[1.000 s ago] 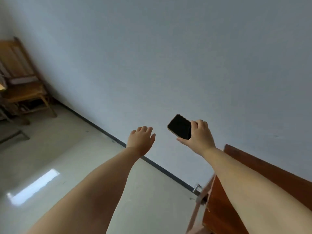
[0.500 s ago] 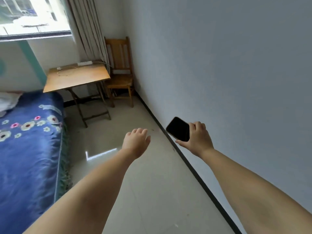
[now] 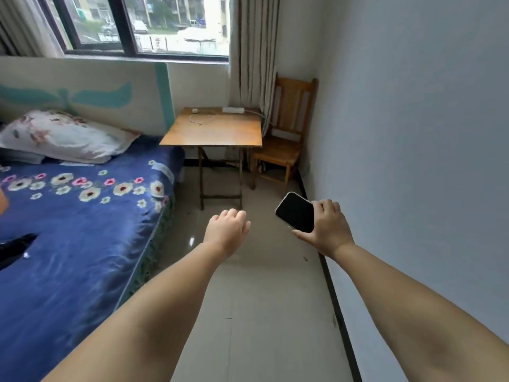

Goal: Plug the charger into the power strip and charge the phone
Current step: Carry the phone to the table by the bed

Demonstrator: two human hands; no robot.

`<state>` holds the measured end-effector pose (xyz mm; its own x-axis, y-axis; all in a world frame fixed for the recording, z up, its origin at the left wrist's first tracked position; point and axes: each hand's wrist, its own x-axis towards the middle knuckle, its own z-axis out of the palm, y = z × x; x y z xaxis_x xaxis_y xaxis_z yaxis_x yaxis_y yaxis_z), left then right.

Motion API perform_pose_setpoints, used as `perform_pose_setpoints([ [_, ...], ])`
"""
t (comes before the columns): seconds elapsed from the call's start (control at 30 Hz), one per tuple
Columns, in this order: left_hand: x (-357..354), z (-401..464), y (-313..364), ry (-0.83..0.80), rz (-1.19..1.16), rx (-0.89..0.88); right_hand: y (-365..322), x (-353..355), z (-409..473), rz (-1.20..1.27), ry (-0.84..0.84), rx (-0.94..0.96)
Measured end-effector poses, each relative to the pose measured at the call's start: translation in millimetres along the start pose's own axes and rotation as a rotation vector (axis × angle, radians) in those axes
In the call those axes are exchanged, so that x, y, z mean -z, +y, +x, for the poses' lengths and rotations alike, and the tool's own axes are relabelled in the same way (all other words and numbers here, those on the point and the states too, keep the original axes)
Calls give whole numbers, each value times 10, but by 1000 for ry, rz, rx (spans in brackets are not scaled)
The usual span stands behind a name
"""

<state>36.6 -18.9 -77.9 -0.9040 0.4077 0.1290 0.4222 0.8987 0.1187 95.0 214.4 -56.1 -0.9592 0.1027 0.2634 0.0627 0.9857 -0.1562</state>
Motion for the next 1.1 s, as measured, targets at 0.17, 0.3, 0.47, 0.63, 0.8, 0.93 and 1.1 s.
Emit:
perform_pose_setpoints([
  [0.17, -94, 734, -504, -23, 21, 145, -188, -439, 1061, 64, -37, 107],
  [0.3, -272, 1423, -1029, -42, 49, 197, -440, -920, 1930, 63, -68, 182],
  [0.47, -207, 2563, -1679, -33, 41, 174, -734, -1342, 3156, 51, -74, 208],
  [0.63, -111, 3695, -2229, -56, 65, 142, -863, -1609, 4313, 51, -73, 159],
  [0.8, -272, 4693, -2615, -81, 48, 116, -802, -1905, 5303, 24, -96, 122],
  [0.93, -491, 5512, -2920, -68, 37, 103, -695, -2227, 6142, 9, -102, 108],
  [1.1, -795, 6895, -3337, -83, 35, 140, -496, -2633, 7535, 14, -68, 100],
])
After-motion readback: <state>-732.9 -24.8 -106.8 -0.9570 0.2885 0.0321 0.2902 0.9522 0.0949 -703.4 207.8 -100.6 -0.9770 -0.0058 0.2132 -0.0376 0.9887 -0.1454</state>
